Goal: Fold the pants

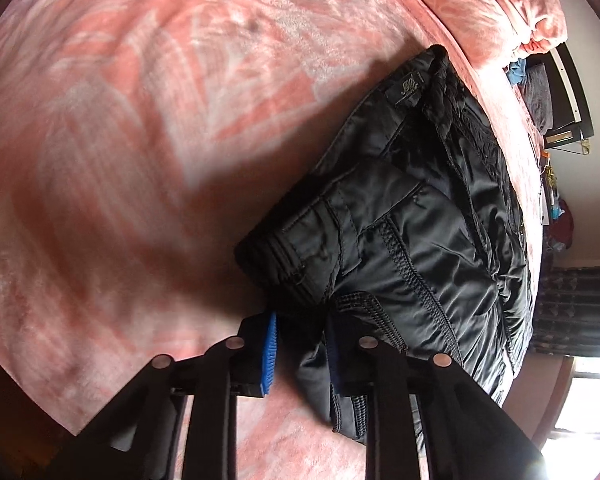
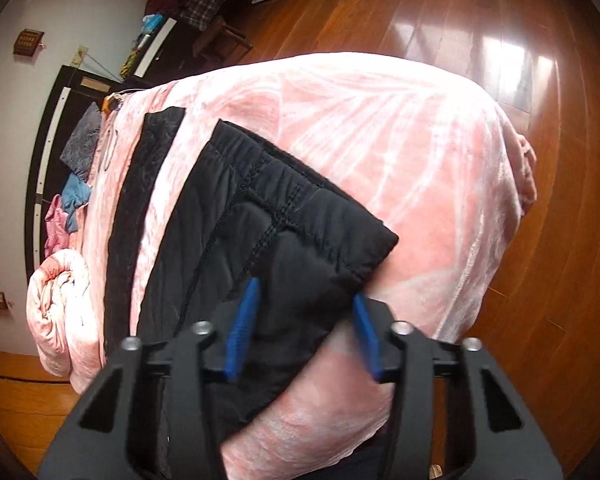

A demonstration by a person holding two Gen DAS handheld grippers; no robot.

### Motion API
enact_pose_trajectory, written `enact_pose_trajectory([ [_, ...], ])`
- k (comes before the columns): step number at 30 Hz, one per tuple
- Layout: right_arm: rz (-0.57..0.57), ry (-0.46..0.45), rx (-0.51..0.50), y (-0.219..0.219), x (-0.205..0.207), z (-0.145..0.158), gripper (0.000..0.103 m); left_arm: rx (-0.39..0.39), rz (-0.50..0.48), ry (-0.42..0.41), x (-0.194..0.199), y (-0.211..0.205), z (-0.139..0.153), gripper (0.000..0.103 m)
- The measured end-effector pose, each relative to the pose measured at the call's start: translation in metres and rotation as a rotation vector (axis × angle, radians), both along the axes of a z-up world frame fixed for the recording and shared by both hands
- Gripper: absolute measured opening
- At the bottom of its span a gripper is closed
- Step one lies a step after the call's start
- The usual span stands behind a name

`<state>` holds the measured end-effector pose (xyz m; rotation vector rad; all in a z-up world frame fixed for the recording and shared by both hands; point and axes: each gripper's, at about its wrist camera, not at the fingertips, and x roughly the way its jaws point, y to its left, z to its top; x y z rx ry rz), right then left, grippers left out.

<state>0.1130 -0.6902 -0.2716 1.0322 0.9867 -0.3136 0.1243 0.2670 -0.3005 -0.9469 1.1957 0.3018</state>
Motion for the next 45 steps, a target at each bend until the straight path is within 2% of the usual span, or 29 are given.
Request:
enact_pose_trajectory([
  [5, 0.095, -0.043, -0.002, 0.026, 0.0, 0.014, 0.016, 0.014, 0.104, -0.024, -0.023, 0.022, 0.01, 0.019],
  [10, 0.183, 0.019, -0.026, 0.045, 0.005, -0.003, 0.015, 0.015, 0.167, -0.003, -0.04, 0.042, 0.002, 0.019],
  [13, 0.197, 0.032, -0.045, 0.047, 0.003, -0.004, 0.017, 0.042, 0.154, 0.015, -0.035, 0.037, 0.001, 0.022],
  [14, 0.21, 0.036, -0.05, 0.046, 0.004, -0.002, 0.022, 0.06, 0.131, 0.025, -0.032, 0.035, 0.003, 0.023],
  [15, 0.225, 0.047, -0.054, 0.045, 0.004, 0.002, 0.035, 0.083, 0.106, 0.034, -0.029, 0.033, 0.009, 0.028],
  [16, 0.236, 0.057, -0.065, 0.042, 0.003, 0.008, 0.043, 0.108, 0.077, 0.036, -0.027, 0.032, 0.016, 0.035],
  [17, 0.24, 0.065, -0.097, 0.037, -0.001, 0.016, 0.058, 0.148, 0.05, 0.037, -0.027, 0.034, 0.027, 0.042],
  [18, 0.243, 0.072, -0.144, 0.034, -0.002, 0.027, 0.064, 0.204, 0.034, 0.036, -0.027, 0.036, 0.039, 0.063],
  [19, 0.252, 0.079, -0.194, 0.029, -0.003, 0.039, 0.064, 0.26, 0.022, 0.02, -0.027, 0.039, 0.053, 0.08],
  [21, 0.279, 0.083, -0.251, 0.024, 0.003, 0.057, 0.065, 0.318, -0.028, -0.054, -0.013, 0.045, 0.083, 0.09],
  [22, 0.299, 0.077, -0.266, 0.024, 0.01, 0.066, 0.066, 0.33, -0.061, -0.078, -0.002, 0.048, 0.094, 0.09],
  [25, 0.347, 0.027, -0.23, 0.029, 0.043, 0.086, 0.078, 0.341, -0.178, -0.152, 0.059, 0.057, 0.122, 0.099],
  [27, 0.358, -0.012, -0.204, 0.036, 0.071, 0.095, 0.085, 0.337, -0.251, -0.183, 0.107, 0.061, 0.13, 0.099],
  [29, 0.373, -0.04, -0.163, 0.045, 0.106, 0.097, 0.089, 0.303, -0.319, -0.191, 0.156, 0.062, 0.123, 0.099],
  [31, 0.392, -0.042, -0.139, 0.057, 0.138, 0.094, 0.089, 0.265, -0.346, -0.162, 0.199, 0.065, 0.105, 0.099],
  [35, 0.463, -0.018, -0.161, 0.079, 0.2, 0.083, 0.089, 0.216, -0.373, -0.103, 0.257, 0.066, 0.059, 0.099],
  [38, 0.507, -0.011, -0.172, 0.088, 0.243, 0.078, 0.089, 0.197, -0.406, -0.075, 0.276, 0.061, 0.031, 0.099],
  [40, 0.539, -0.018, -0.176, 0.093, 0.273, 0.076, 0.089, 0.148, -0.445, -0.069, 0.284, 0.056, 0.016, 0.098],
  [41, 0.555, -0.016, -0.181, 0.093, 0.287, 0.075, 0.09, 0.126, -0.462, -0.063, 0.285, 0.055, 0.011, 0.097],
  [45, 0.617, 0.004, -0.218, 0.091, 0.349, 0.07, 0.09, 0.13, -0.509, -0.052, 0.288, 0.049, 0.003, 0.096],
])
